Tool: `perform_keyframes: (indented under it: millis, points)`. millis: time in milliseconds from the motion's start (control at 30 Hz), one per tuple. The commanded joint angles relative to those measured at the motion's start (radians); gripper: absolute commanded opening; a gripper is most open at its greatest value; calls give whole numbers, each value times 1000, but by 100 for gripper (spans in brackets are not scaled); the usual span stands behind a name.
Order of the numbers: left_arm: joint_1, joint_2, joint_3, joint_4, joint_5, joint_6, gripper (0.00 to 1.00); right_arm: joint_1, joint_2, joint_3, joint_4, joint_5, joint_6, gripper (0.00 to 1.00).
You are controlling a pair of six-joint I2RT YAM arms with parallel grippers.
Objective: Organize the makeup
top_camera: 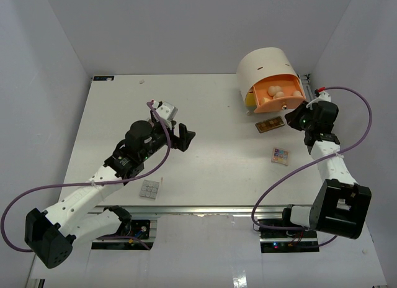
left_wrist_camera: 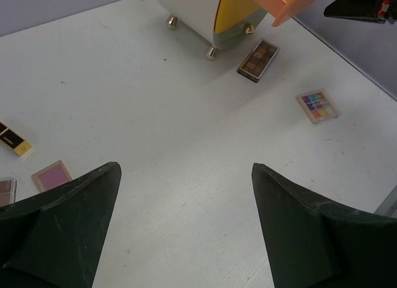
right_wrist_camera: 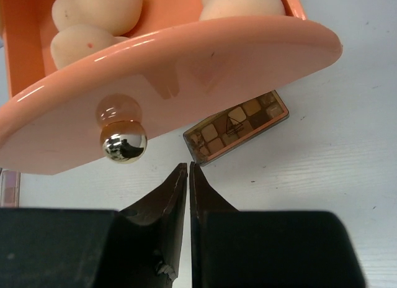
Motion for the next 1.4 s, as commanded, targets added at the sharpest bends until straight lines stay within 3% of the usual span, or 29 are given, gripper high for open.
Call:
perform_keyframes:
  millis: [0,667,1167,1233,1367]
  points:
    - [4,-8,-4,5,-45,23,98,14,36,82,95,11,50,11]
    - [25,15,-3,1,-64,34,98,107,358,351,223,29,146,11]
    - [30,25,-3,-3,-65,38,98,117,454,397,313,-2,108,16]
    - [31,25,-3,-3,-68,38,98,117,438,379,311,-34,66,19]
    - [31,20,-2,-3,-59,36,98,111,381,301,334,-114,-73,36]
